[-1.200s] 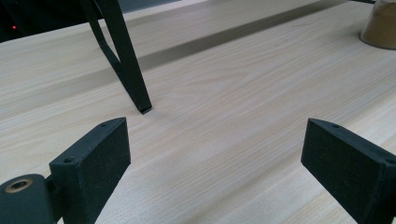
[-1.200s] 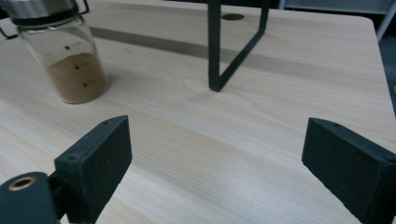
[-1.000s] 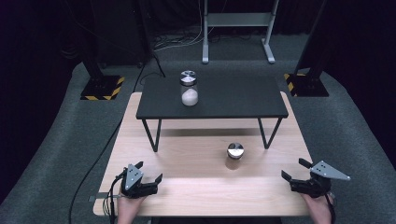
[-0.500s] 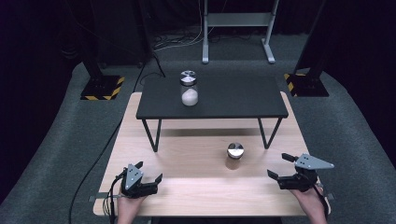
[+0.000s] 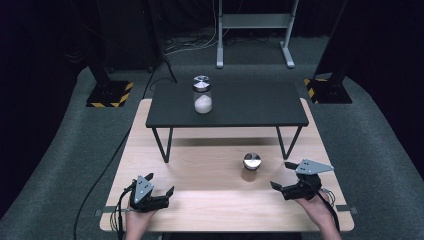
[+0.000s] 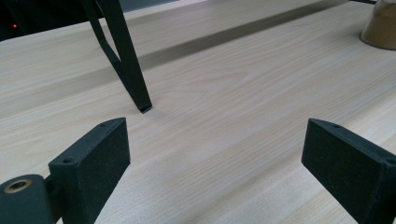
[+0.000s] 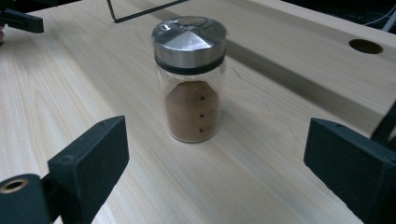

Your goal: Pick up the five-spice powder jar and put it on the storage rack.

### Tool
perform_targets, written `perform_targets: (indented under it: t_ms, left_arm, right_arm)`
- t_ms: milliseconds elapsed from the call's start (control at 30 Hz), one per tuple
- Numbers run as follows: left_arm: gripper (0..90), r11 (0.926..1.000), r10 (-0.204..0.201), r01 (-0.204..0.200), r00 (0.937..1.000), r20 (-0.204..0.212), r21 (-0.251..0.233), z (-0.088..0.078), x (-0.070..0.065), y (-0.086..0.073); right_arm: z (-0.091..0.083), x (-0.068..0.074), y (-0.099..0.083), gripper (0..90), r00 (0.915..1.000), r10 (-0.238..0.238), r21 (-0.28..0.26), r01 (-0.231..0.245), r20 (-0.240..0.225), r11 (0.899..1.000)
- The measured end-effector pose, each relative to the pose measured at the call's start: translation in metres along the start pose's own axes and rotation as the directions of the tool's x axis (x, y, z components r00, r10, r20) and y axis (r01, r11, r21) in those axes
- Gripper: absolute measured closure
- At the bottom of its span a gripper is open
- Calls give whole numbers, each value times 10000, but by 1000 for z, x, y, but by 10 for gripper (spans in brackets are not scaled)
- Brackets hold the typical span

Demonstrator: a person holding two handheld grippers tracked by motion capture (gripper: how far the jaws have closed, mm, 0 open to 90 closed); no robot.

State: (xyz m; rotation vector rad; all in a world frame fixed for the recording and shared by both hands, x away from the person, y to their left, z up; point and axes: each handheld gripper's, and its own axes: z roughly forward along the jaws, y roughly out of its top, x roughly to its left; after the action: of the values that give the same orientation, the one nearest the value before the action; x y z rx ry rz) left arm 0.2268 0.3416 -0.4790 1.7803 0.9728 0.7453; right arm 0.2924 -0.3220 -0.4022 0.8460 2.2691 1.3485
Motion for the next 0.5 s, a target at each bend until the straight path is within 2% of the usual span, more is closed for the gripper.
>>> perform_targets:
  t_ms: [267,500]
  left_arm:
    - [72,10000,-17,17,10000,18,16,0,0,0]
    - [70,10000,-19,19,10000,40,19,0,1,0]
  right_arm:
    - [20,3,11,53,9994,-216,181,221,-272,9996]
    - [40,4,16,52,9992,-271,445,284,-297,9986]
